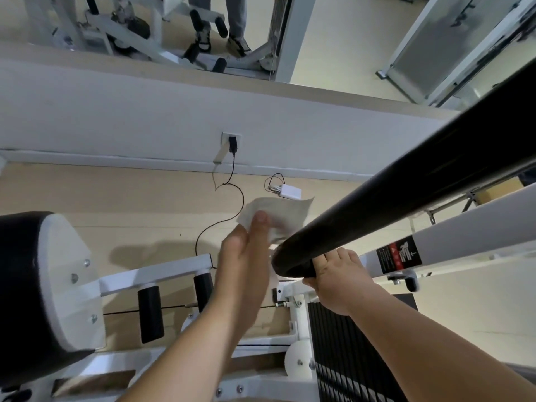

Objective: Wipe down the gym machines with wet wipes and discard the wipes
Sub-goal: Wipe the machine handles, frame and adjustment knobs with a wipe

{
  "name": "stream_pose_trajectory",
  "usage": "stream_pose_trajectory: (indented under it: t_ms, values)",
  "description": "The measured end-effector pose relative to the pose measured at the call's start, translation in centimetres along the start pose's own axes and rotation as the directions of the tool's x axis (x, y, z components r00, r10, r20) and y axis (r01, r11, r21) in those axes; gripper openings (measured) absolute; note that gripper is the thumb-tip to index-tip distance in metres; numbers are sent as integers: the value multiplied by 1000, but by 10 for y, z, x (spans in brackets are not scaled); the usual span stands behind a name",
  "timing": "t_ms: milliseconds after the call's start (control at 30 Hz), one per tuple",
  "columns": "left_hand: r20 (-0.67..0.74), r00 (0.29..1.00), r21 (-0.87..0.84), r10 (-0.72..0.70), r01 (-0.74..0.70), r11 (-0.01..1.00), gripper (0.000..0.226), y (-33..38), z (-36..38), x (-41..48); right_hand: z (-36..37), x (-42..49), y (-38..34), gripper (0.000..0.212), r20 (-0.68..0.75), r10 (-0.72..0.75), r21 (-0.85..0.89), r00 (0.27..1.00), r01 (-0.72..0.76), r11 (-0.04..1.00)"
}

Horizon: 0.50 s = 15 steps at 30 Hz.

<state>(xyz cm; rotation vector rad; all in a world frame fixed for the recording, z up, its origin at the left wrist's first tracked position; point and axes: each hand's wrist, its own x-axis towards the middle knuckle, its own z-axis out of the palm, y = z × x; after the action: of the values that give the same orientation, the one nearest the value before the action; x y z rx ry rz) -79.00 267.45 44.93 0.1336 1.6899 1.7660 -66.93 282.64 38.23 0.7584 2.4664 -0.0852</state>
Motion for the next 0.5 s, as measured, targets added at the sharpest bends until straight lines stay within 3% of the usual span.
stream_pose_trajectory:
  t_ms: [67, 100, 167, 233, 300, 367, 433, 500]
  values:
    - [-251, 966, 137, -66, 103, 985, 35, -22, -13, 25, 0, 0, 1, 45, 2, 1, 14, 1000, -1, 1000]
    - [-287, 952, 244, -106, 180, 953, 33, -29, -18, 33, 0, 0, 1, 45, 2, 4, 21, 1000, -4, 1000]
    - [-161, 937, 317, -309, 345, 883, 31, -38, -13, 42, 1, 1, 1, 45, -10, 1, 6, 1000, 0, 1000]
    - [153, 837, 98, -526, 517, 851, 32, -45, 2, 45, 1, 1, 1, 46, -3, 7, 10, 1000, -7, 1000]
    - [283, 781, -135, -557, 607, 783, 23, -51, 15, 38, 3, 2, 0, 48, -2, 6, 7, 1000, -6, 1000]
    - [233, 816, -293, -530, 578, 761, 15, -51, 23, 31, 3, 2, 1, 48, -8, 8, -2, 1000, -8, 1000]
    - [185, 896, -353, -404, 444, 823, 19, -44, 24, 19, 5, 2, 1, 46, -15, 12, 2, 1000, -12, 1000]
    - [136, 969, -236, -207, 235, 943, 30, -26, 26, 2, 7, 3, 2, 45, -24, 7, -10, 1000, -7, 1000]
